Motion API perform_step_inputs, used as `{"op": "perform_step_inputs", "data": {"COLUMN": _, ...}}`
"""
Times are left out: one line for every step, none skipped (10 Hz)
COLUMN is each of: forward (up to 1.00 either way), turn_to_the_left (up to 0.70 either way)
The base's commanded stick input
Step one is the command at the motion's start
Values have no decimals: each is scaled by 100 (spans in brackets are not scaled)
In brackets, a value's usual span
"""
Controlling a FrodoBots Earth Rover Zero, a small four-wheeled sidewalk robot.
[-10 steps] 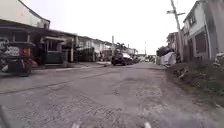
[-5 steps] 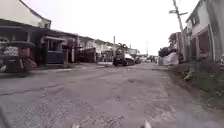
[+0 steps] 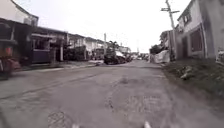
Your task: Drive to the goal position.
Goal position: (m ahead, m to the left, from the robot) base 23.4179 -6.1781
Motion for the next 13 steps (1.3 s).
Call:
{"op": "perform_step_inputs", "data": {"forward": 70, "turn_to_the_left": 0}}
{"op": "perform_step_inputs", "data": {"forward": 70, "turn_to_the_left": 0}}
{"op": "perform_step_inputs", "data": {"forward": 70, "turn_to_the_left": -13}}
{"op": "perform_step_inputs", "data": {"forward": 70, "turn_to_the_left": -35}}
{"op": "perform_step_inputs", "data": {"forward": 70, "turn_to_the_left": -35}}
{"op": "perform_step_inputs", "data": {"forward": 70, "turn_to_the_left": -35}}
{"op": "perform_step_inputs", "data": {"forward": 70, "turn_to_the_left": 0}}
{"op": "perform_step_inputs", "data": {"forward": 70, "turn_to_the_left": 0}}
{"op": "perform_step_inputs", "data": {"forward": 70, "turn_to_the_left": 0}}
{"op": "perform_step_inputs", "data": {"forward": 70, "turn_to_the_left": 0}}
{"op": "perform_step_inputs", "data": {"forward": 70, "turn_to_the_left": 0}}
{"op": "perform_step_inputs", "data": {"forward": 70, "turn_to_the_left": 0}}
{"op": "perform_step_inputs", "data": {"forward": 70, "turn_to_the_left": 0}}
